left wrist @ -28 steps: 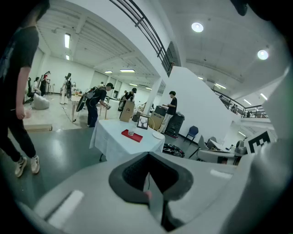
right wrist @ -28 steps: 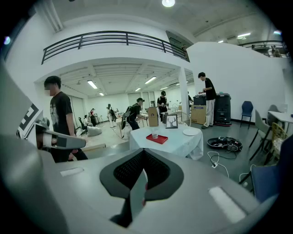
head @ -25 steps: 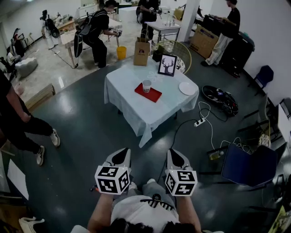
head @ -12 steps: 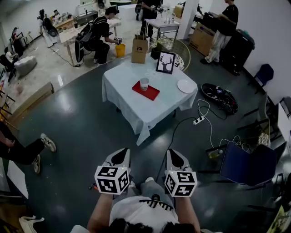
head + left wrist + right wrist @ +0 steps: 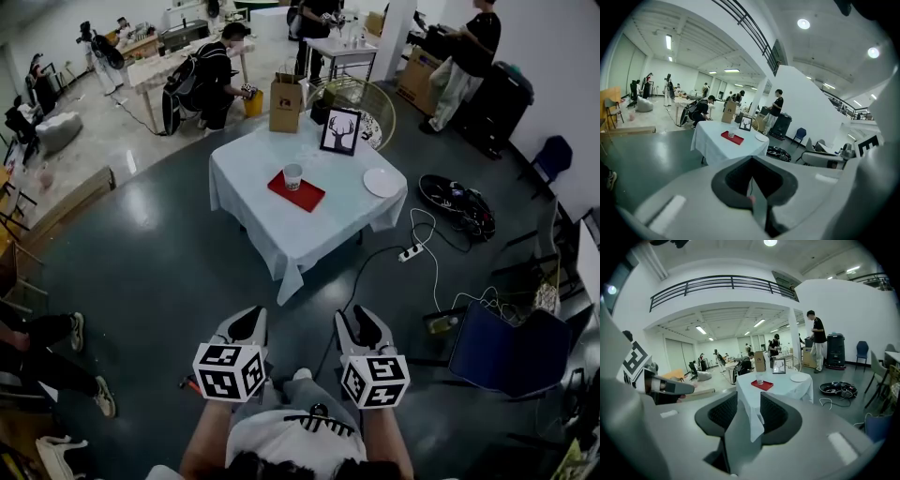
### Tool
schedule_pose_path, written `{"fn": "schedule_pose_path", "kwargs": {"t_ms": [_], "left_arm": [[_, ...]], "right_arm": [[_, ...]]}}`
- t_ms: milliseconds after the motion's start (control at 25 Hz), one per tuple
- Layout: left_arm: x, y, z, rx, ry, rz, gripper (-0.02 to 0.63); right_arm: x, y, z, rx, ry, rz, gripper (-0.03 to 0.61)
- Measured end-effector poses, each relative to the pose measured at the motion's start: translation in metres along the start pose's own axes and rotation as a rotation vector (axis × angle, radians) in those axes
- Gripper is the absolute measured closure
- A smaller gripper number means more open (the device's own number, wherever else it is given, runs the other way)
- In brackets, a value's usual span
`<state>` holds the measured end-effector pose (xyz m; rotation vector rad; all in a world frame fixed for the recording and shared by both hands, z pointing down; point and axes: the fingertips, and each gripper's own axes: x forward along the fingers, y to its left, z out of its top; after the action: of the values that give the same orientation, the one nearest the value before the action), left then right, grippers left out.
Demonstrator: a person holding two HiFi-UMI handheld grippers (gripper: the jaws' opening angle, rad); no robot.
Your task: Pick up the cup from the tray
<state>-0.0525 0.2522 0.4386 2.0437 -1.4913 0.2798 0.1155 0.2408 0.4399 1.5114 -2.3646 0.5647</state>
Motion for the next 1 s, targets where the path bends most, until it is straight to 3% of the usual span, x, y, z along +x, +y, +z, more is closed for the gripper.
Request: {"fn": "schedule_pose_path", "kwargs": {"t_ms": [440,1000], "left_arm": [[0.028,-0.012,0.006,0.0,-0.016,0.064,0.614],[0.091,0.025,0.052,-0.019,-0.01,0.09,0.614]], "right_arm": [[0.021,-0.034,0.011,-0.02,-0.003,0.057,0.397],[0.096,-0.046,0.04,-0.044,0.021,0.08,0.38]]}}
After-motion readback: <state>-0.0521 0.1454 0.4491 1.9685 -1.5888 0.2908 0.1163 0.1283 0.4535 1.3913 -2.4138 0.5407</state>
